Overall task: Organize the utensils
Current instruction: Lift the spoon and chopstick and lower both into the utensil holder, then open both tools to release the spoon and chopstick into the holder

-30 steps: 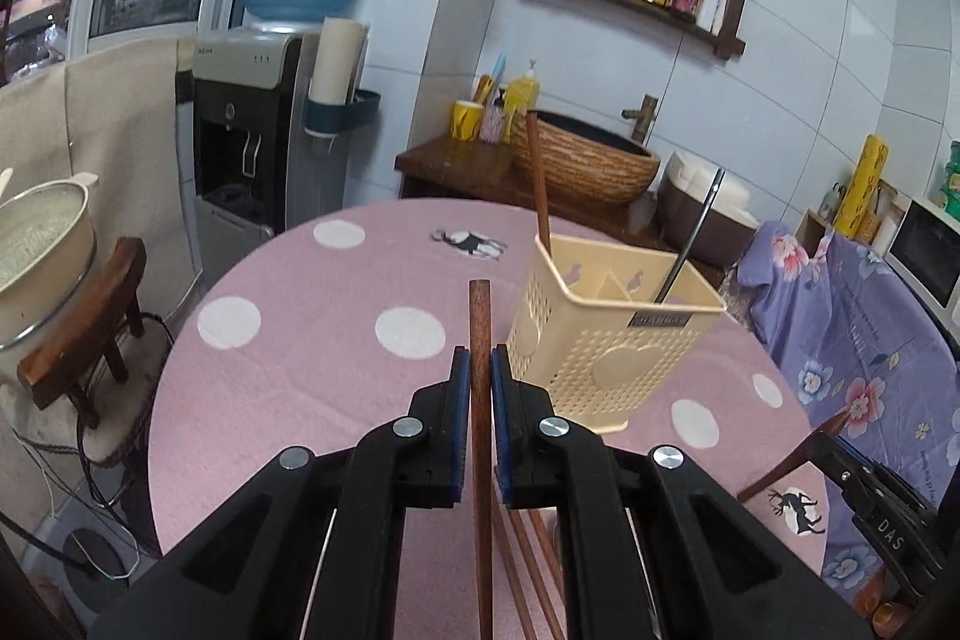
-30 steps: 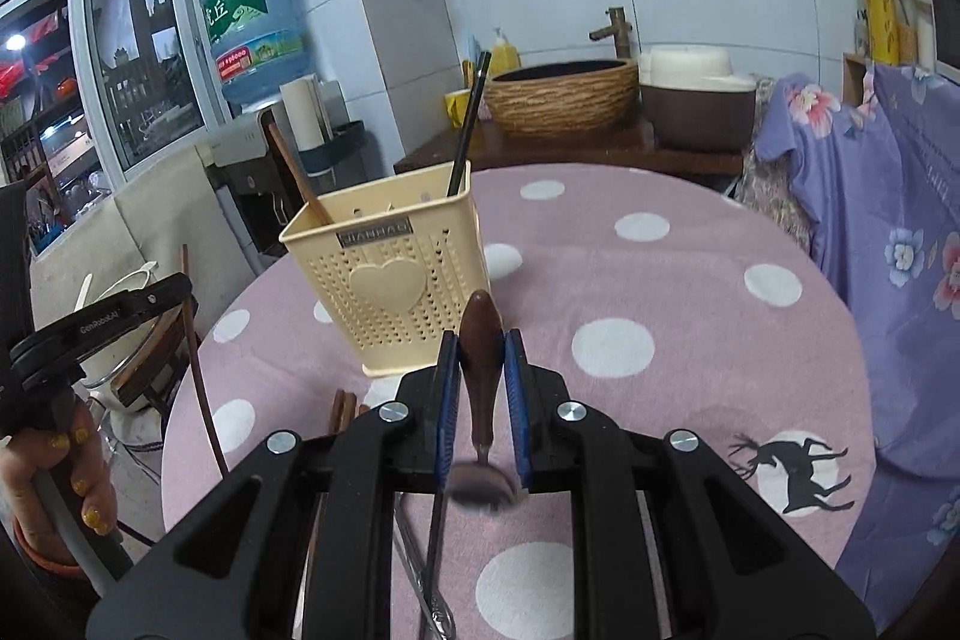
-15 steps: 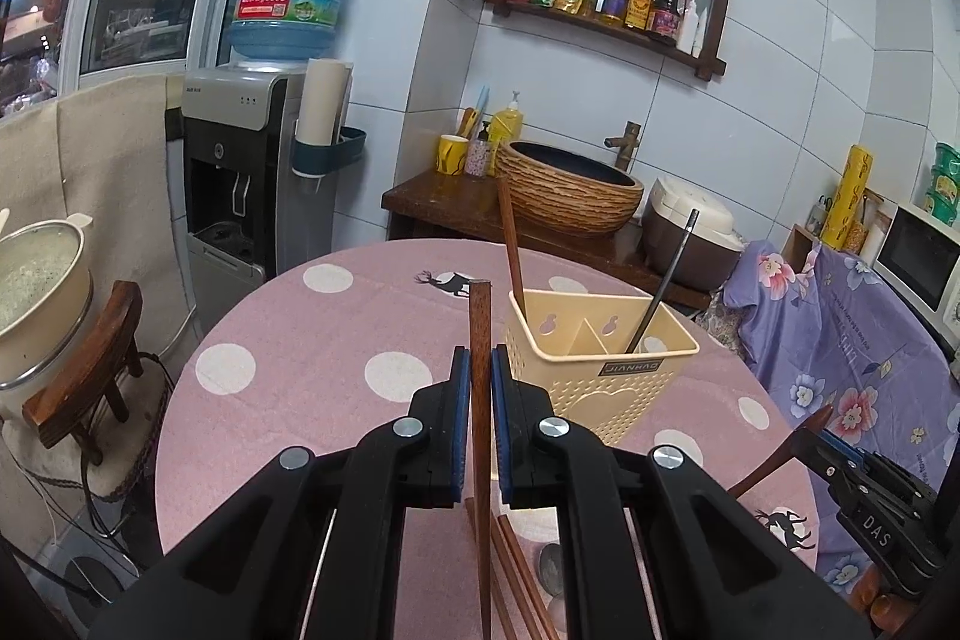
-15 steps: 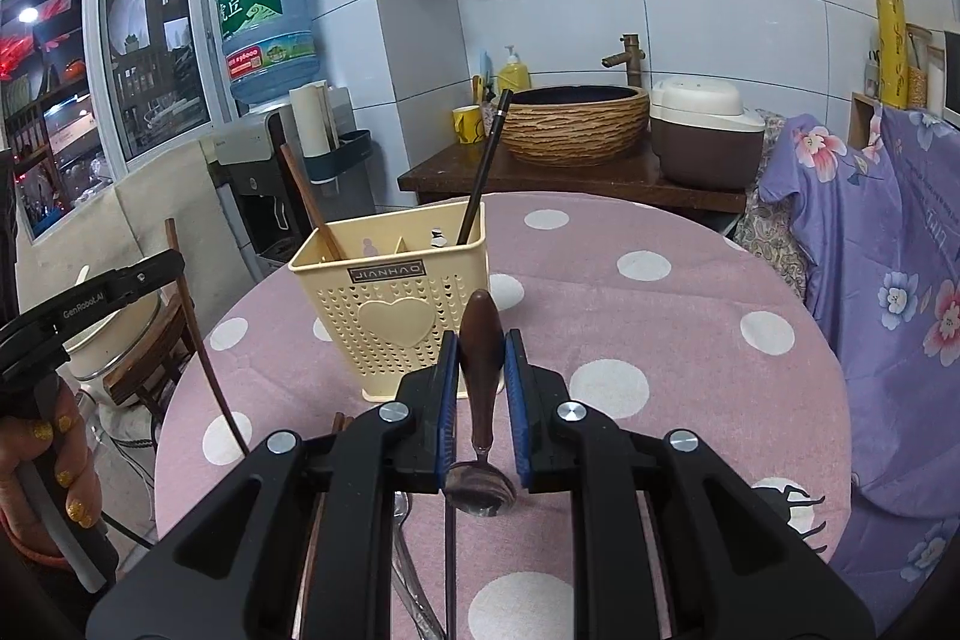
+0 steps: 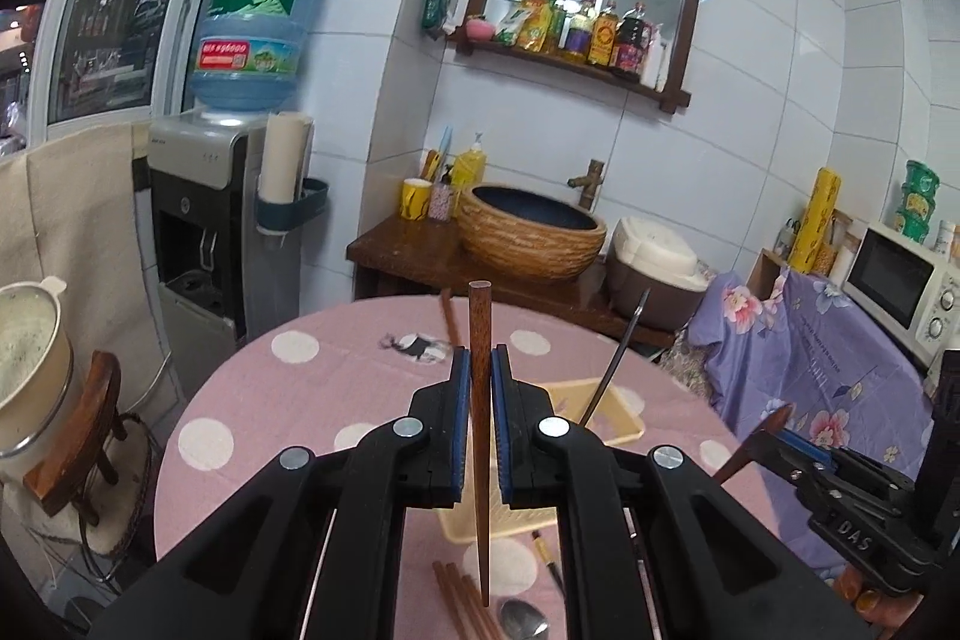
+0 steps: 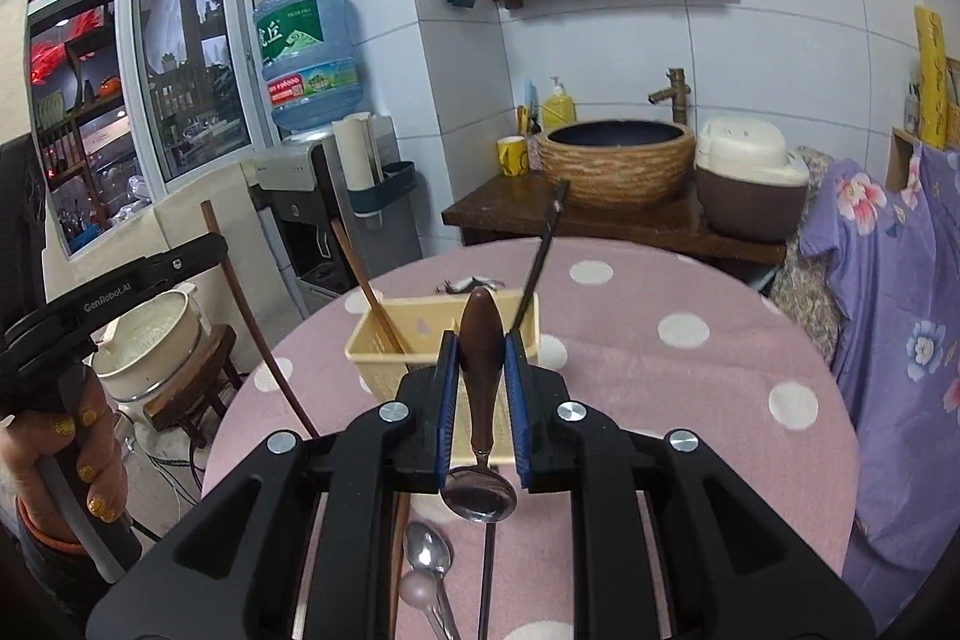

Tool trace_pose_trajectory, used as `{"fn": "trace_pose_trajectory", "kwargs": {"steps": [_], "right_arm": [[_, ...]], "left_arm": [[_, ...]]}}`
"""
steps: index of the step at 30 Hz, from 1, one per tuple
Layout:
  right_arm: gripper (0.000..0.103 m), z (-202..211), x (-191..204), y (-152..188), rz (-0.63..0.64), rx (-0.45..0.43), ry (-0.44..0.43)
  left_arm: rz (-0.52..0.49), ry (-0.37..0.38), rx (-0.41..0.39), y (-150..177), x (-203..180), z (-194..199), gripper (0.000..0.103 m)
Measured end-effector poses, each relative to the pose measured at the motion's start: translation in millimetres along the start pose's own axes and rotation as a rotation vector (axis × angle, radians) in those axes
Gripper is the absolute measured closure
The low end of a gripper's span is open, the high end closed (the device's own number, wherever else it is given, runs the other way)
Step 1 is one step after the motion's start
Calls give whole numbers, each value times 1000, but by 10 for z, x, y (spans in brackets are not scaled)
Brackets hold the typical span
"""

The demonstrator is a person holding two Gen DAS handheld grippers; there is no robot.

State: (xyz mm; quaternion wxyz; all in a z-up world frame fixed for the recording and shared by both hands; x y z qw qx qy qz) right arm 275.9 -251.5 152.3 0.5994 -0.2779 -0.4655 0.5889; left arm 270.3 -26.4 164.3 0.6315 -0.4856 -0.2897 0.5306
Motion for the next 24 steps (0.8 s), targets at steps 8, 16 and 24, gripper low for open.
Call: {"fn": "trace_pose_trajectory", "kwargs": {"steps": [8, 16, 24], "right_arm": [[87, -66, 221, -822, 27, -86, -1], [87, -517, 209, -868, 49, -93, 66], [87, -991, 73, -424, 21, -9, 70]], "left_arm": [[3, 16, -90, -800, -179, -42, 95], [33, -57, -70, -717, -142, -546, 95], [40, -64, 15, -254, -88, -826, 95]]}}
Point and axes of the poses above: each gripper's, at about its wrist camera, not at the fingertips, and z roughly against the way its jaws point, x to its left, y to its underside, the point moved 1 cm from there along -z, roughly the way its jaws point, and after that the axes turned 4 degrees about -z, right-handed, at the moved point
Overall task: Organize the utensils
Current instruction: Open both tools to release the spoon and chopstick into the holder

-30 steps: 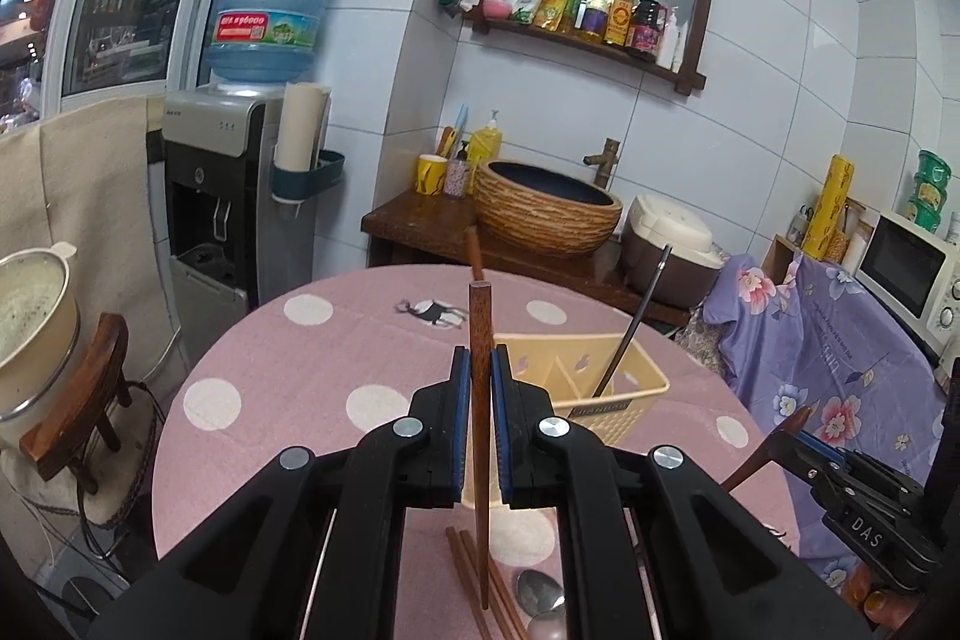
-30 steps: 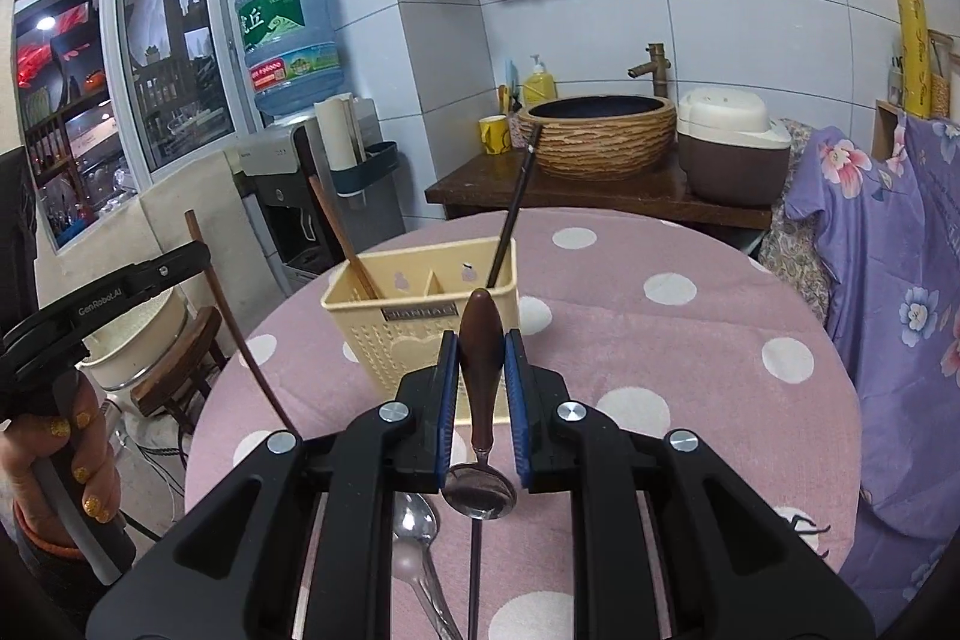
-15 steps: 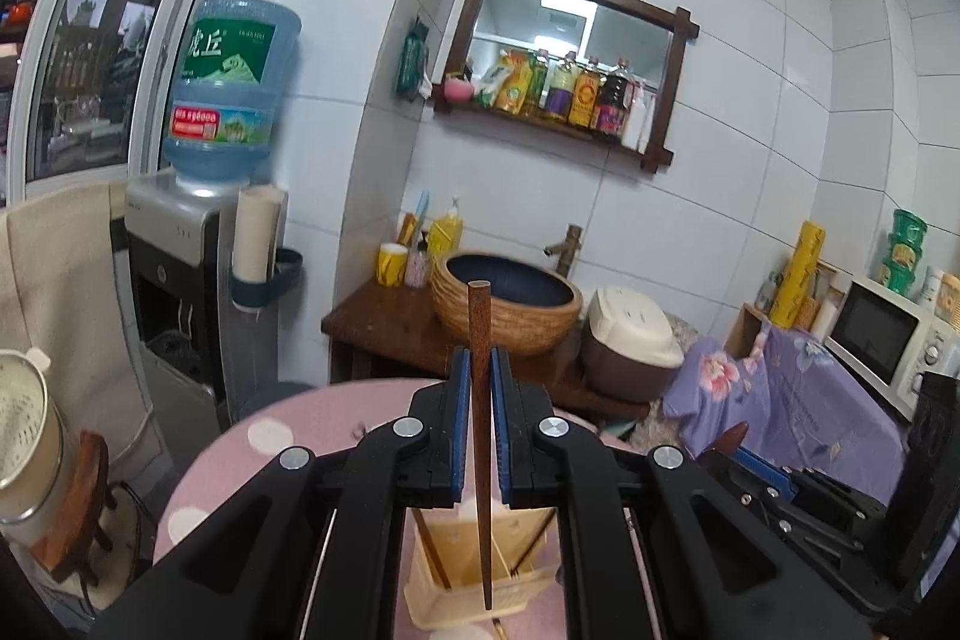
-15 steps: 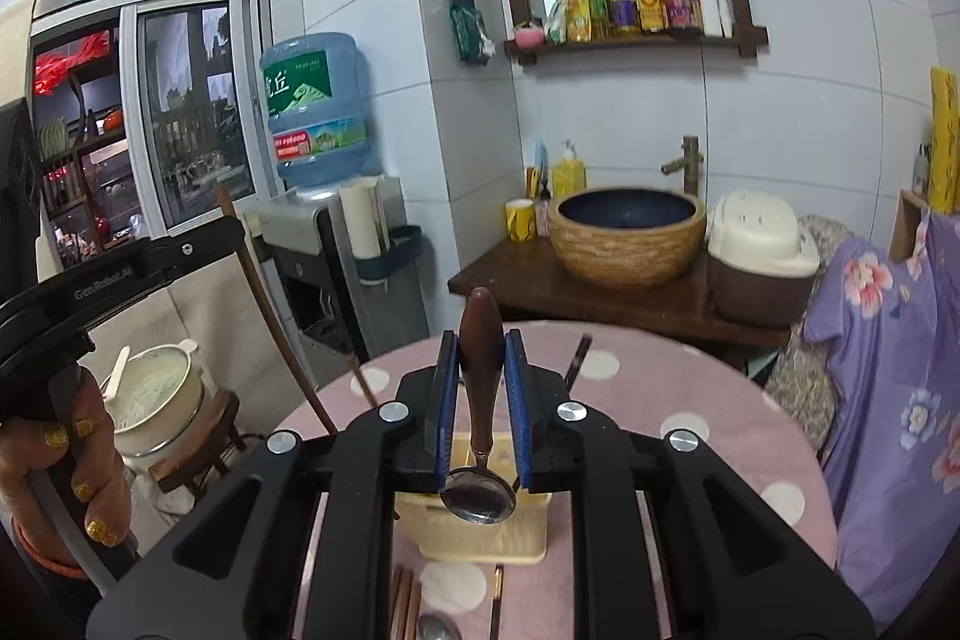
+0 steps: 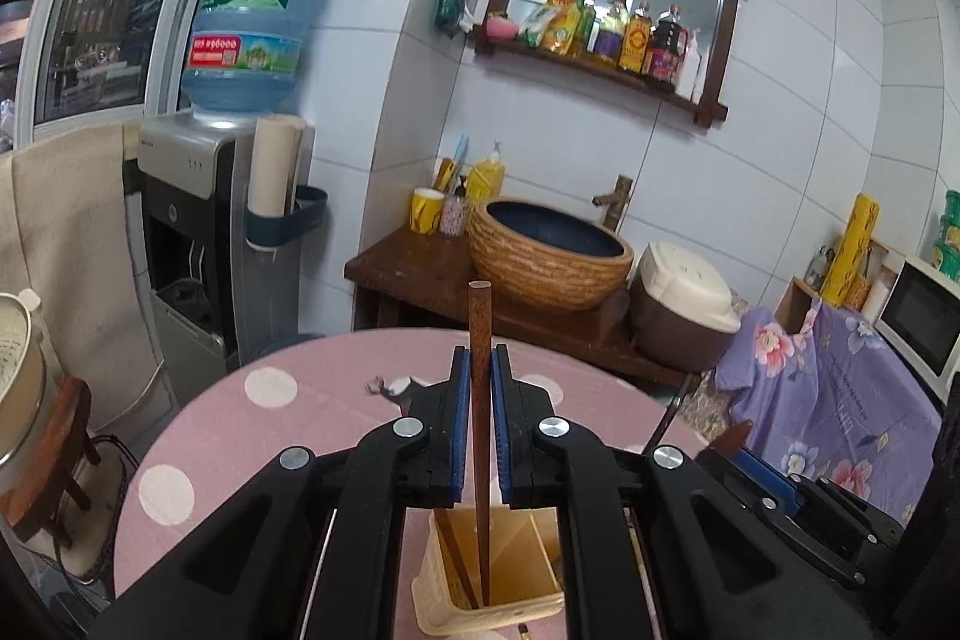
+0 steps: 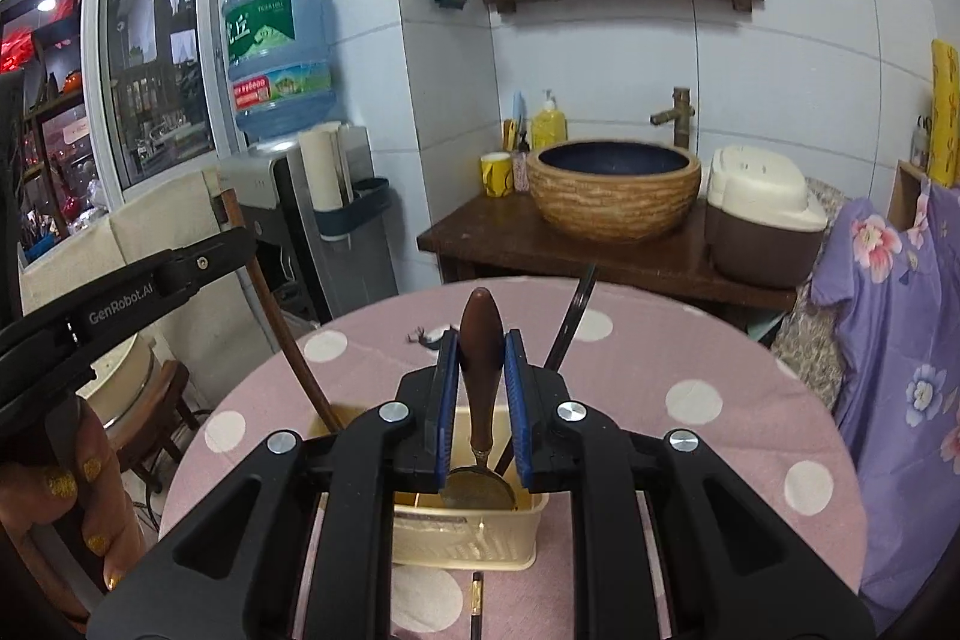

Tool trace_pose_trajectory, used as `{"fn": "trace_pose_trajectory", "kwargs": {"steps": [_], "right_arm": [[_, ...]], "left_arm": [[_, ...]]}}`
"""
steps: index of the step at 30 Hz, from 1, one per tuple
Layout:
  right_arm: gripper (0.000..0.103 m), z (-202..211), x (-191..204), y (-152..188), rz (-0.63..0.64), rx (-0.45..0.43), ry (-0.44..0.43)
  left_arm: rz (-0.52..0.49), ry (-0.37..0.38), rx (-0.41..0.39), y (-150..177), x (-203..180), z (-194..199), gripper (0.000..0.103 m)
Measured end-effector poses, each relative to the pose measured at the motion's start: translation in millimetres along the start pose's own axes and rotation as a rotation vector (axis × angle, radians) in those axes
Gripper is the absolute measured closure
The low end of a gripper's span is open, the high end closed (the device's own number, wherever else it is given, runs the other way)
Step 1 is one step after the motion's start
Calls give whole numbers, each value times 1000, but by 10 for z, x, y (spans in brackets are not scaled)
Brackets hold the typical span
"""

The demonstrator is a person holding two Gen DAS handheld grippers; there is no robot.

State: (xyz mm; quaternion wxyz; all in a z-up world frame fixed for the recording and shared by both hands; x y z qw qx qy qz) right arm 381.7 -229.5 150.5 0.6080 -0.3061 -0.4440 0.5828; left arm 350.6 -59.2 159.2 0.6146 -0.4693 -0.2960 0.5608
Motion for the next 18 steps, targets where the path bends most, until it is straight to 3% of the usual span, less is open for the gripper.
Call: {"fn": "trace_pose_trajectory", "kwargs": {"steps": [11, 16, 18], "right_arm": [[87, -214, -69, 331, -23, 65, 11], [86, -268, -77, 391, -21, 76, -4], [77, -259, -80, 415, -23, 72, -4]], "left_arm": [[1, -14, 73, 341, 46, -218, 95], [1, 3, 63, 377, 40, -183, 95], [4, 12, 62, 400, 41, -147, 92]]}}
Point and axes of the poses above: each gripper's, at about its wrist camera, not at the fingertips, and z roughly against the way its jaws point, x to its left, y to its underside, the point moved 1 cm from there along -z, roughly the way its jaws point, and after that the axes turned 4 degrees about -z, right-handed, at the moved point
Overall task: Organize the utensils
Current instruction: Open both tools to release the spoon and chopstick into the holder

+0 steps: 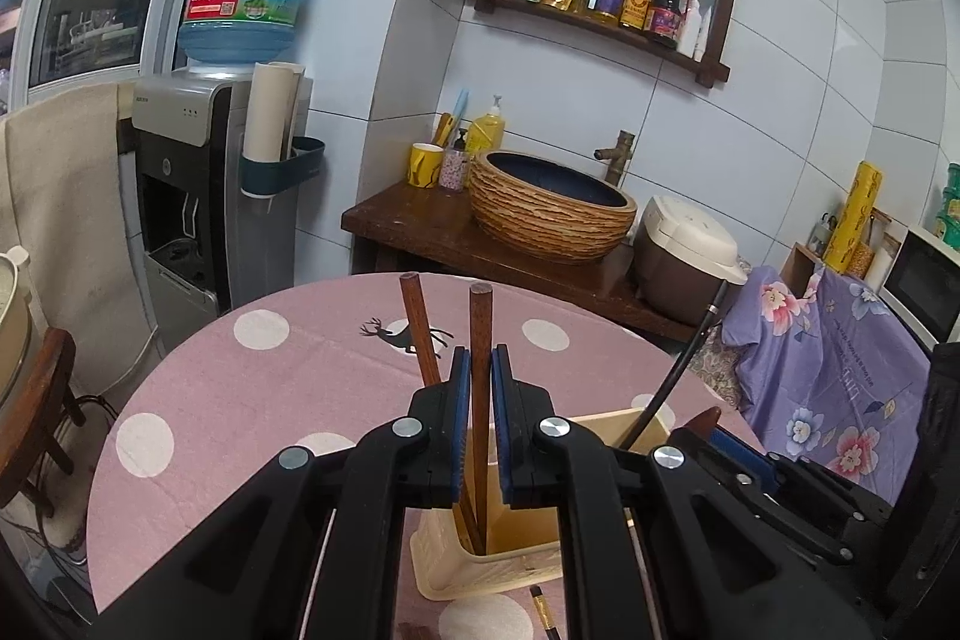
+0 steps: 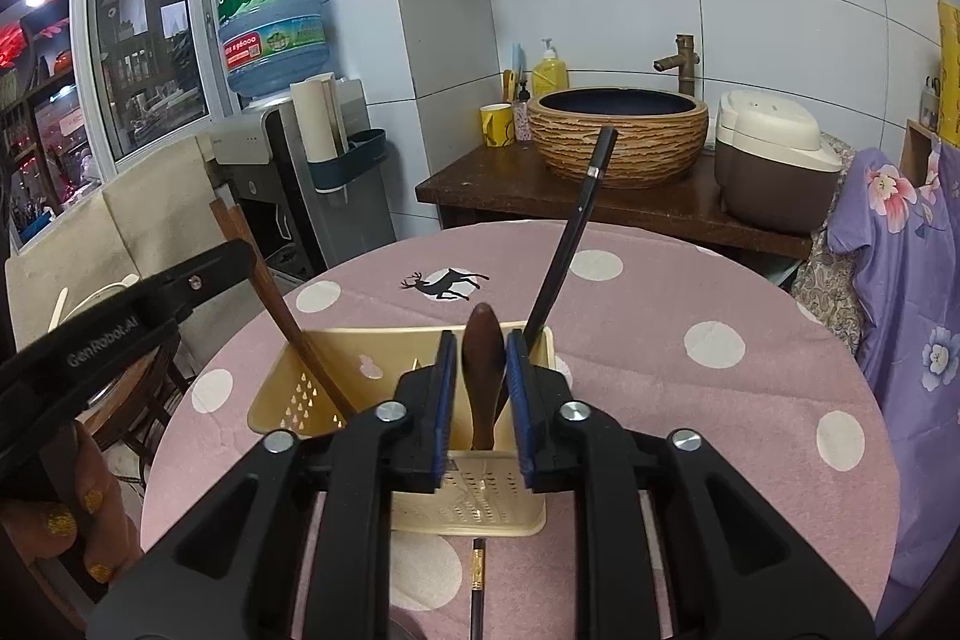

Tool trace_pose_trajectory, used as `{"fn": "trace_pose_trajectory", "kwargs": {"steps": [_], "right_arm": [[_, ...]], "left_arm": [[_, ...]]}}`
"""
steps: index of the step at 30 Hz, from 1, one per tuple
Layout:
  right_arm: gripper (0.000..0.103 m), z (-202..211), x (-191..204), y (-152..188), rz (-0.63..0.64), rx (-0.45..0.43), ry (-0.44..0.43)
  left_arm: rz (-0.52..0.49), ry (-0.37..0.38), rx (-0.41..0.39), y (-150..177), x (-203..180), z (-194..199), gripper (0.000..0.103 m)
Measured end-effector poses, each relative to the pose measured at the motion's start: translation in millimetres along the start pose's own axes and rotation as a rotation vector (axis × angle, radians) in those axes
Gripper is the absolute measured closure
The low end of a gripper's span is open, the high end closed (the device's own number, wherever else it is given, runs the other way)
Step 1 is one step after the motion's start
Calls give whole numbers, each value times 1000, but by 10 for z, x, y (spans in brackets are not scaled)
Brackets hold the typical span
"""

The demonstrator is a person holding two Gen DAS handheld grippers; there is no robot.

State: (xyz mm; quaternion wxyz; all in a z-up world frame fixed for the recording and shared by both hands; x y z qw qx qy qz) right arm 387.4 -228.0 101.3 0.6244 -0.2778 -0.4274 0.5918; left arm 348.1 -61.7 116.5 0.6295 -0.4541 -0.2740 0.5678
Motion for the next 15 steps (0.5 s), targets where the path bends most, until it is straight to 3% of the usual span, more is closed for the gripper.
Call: {"fn": "trace_pose_trajectory", "kwargs": {"steps": [1, 3, 4, 6, 9, 15], "right_arm": [[74, 17, -11, 17, -7, -7, -2], [67, 64, -32, 46, -16, -15, -1], [66, 103, -43, 77, -19, -20, 3], [66, 183, -54, 143, -13, -29, 19], [65, 304, -69, 315, -2, -20, 22], [65, 326, -95, 816, 13, 109, 26]], "left_arm": [[1, 3, -2, 18, 3, 23, 88], [7, 12, -4, 72, 28, 84, 51], [16, 16, -12, 113, 56, 135, 44], [25, 16, -18, 203, 110, 222, 38], [35, 34, 40, 396, 198, 281, 26], [11, -11, 175, 906, 339, 305, 26]]}}
Point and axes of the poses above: each gripper's, at about its wrist camera, not at the fingertips, and z roughly against the way its jaws point, x to its left, y to its underside, the point moved 1 cm from there along -z, roughly the way its jaws point, and after that the axes turned 4 degrees about -z, right-handed, at the moved point
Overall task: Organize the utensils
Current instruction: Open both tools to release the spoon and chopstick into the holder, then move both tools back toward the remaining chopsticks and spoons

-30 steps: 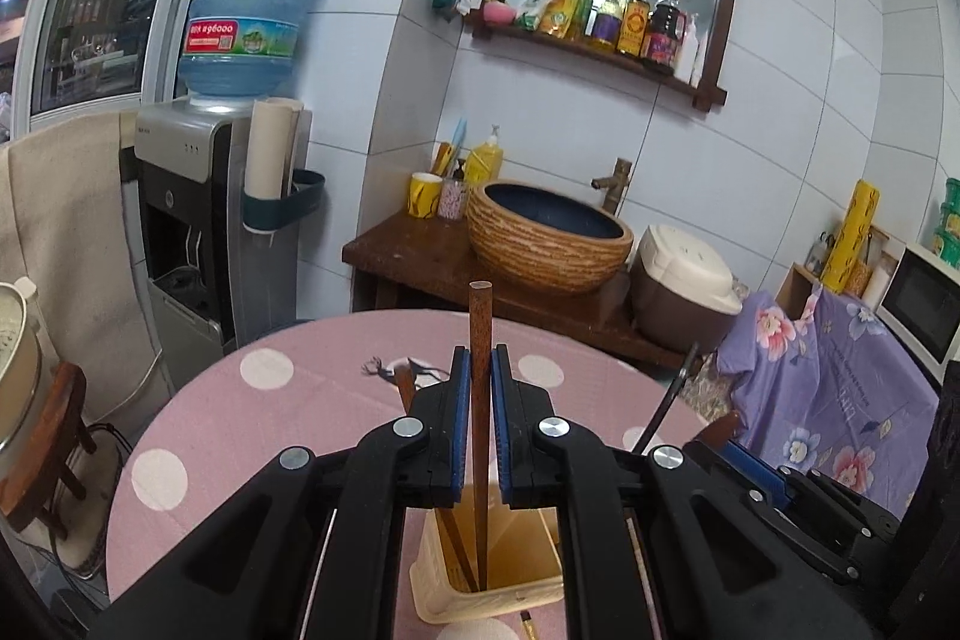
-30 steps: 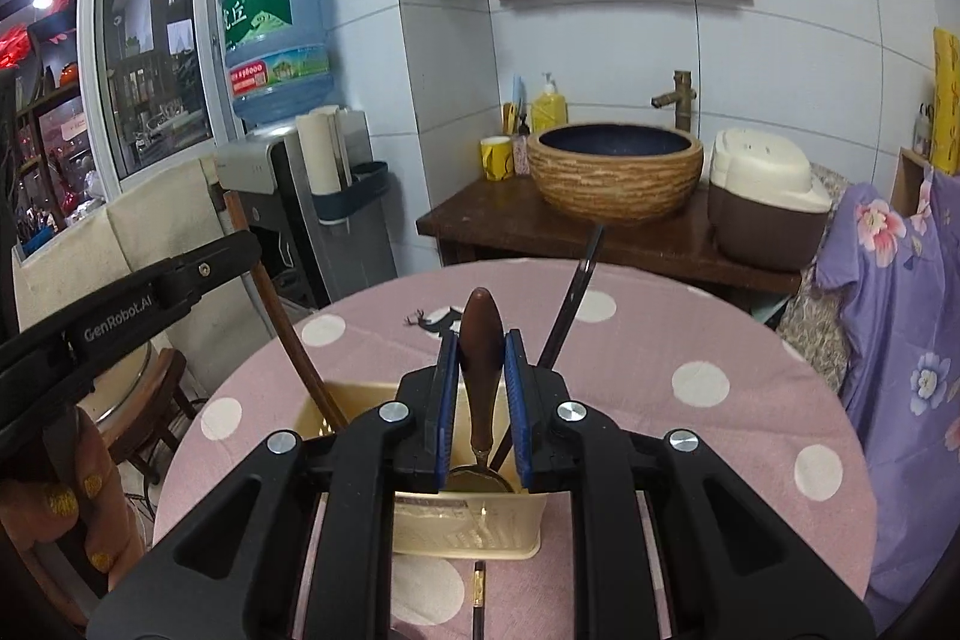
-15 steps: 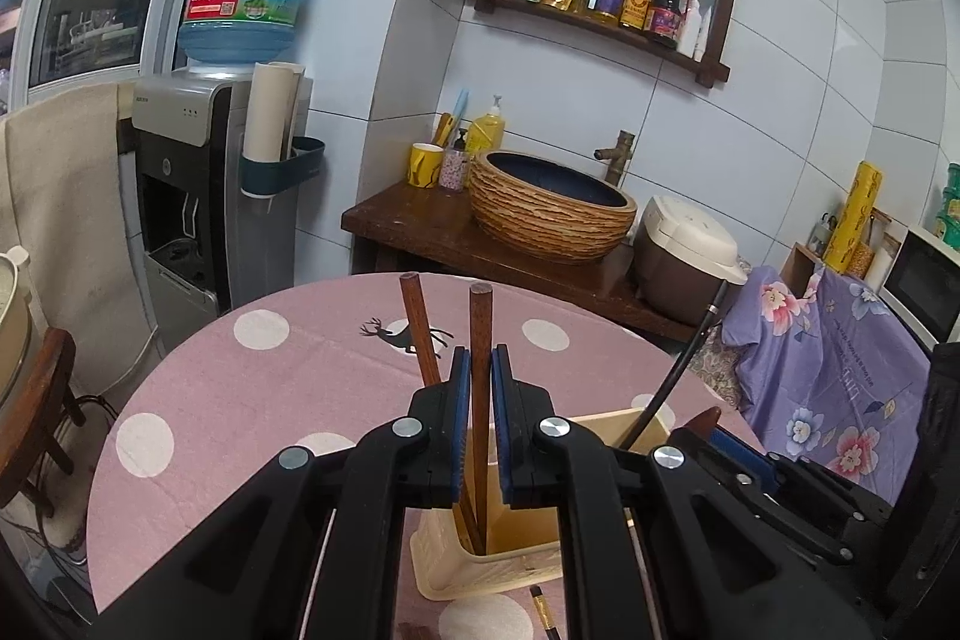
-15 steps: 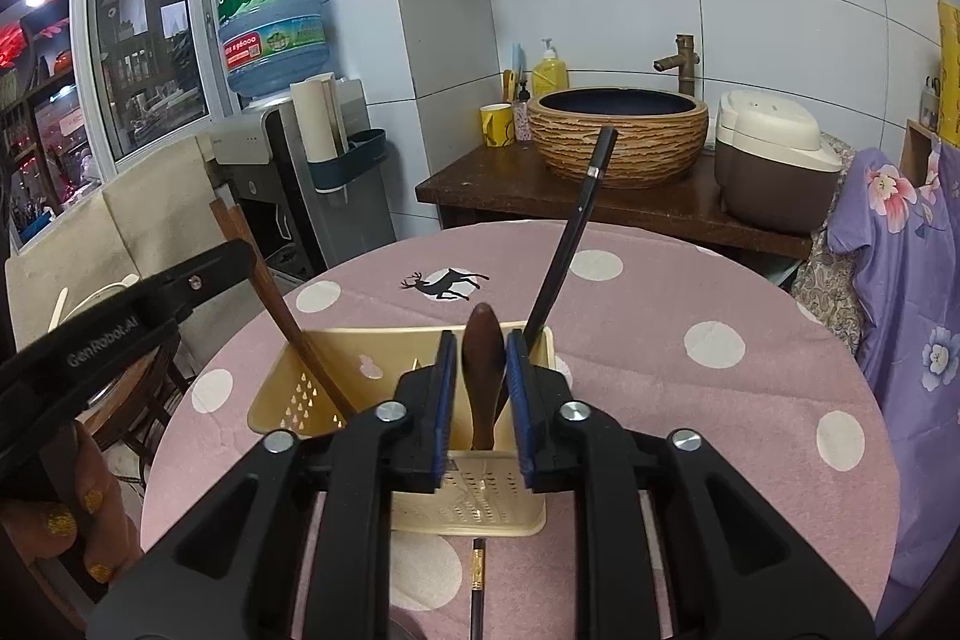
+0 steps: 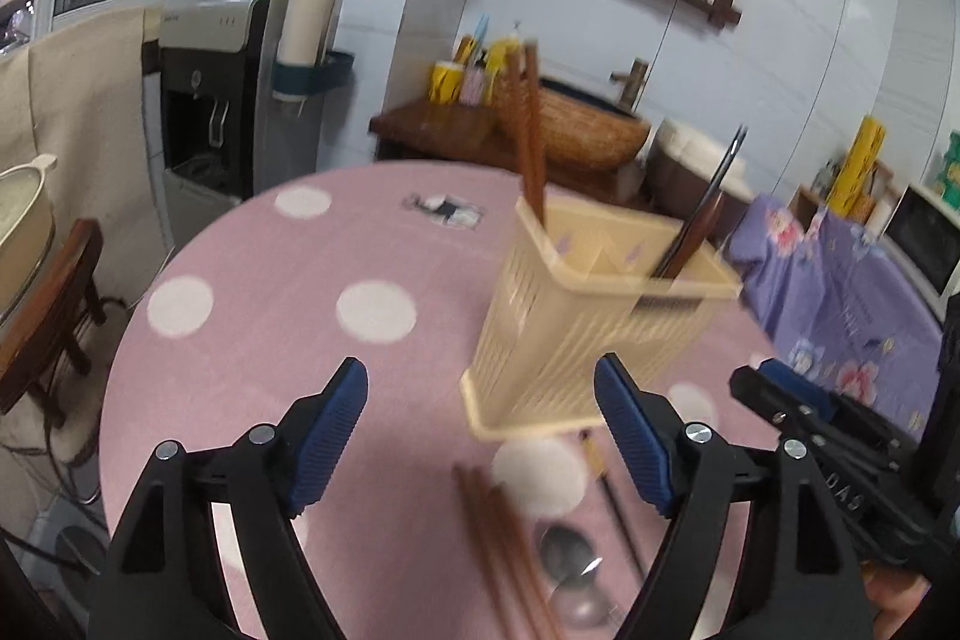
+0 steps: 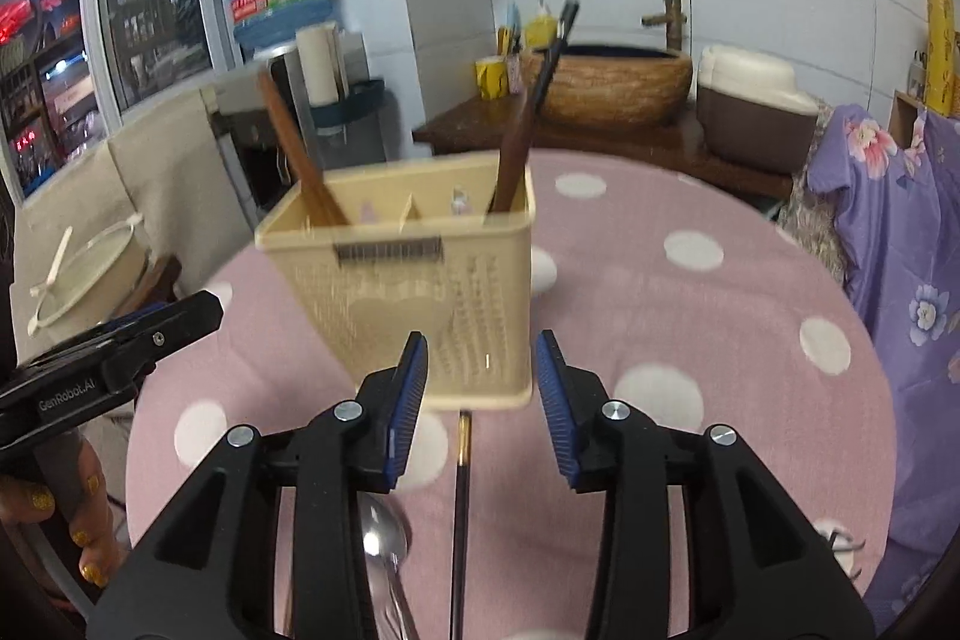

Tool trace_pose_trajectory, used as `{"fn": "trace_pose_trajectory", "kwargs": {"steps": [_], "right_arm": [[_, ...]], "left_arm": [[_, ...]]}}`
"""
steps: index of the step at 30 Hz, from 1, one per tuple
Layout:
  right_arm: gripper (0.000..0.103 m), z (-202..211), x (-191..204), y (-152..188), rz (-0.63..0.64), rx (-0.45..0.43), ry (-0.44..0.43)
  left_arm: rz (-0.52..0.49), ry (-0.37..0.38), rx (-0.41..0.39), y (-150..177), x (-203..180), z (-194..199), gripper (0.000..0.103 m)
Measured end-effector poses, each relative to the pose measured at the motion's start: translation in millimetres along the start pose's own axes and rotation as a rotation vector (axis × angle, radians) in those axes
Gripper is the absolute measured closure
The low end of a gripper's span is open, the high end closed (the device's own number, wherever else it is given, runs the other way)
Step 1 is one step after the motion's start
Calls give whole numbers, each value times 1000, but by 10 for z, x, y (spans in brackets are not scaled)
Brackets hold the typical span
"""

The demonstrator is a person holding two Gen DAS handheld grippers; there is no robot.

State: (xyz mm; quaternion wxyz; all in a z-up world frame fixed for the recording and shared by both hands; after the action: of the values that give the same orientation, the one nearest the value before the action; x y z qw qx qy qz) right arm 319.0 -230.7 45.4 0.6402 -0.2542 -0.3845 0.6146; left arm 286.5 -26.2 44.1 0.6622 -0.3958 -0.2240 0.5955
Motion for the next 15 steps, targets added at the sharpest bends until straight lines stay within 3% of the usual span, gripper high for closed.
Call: {"fn": "trace_pose_trajectory", "kwargs": {"steps": [10, 15], "right_arm": [[65, -226, -38, 764, -26, 185, 7], [65, -177, 16, 956, -2, 203, -23]], "left_arm": [[-9, -52, 164, 690, 199, -140, 33], [-20, -32, 207, 850, 162, -160, 36]]}}
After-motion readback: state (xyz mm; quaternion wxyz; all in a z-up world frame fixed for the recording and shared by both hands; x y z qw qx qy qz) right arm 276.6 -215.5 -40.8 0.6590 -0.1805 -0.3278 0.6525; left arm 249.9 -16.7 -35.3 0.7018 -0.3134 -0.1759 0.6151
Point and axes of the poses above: each gripper's, at about its wrist camera, not at the fingertips, and z roughly against the way its jaws point, x to its left, y to its underside, the point moved 1 cm from there along -z, roughly the way its jaws point, and after that the axes turned 4 degrees about -z, right-handed, at the moved point
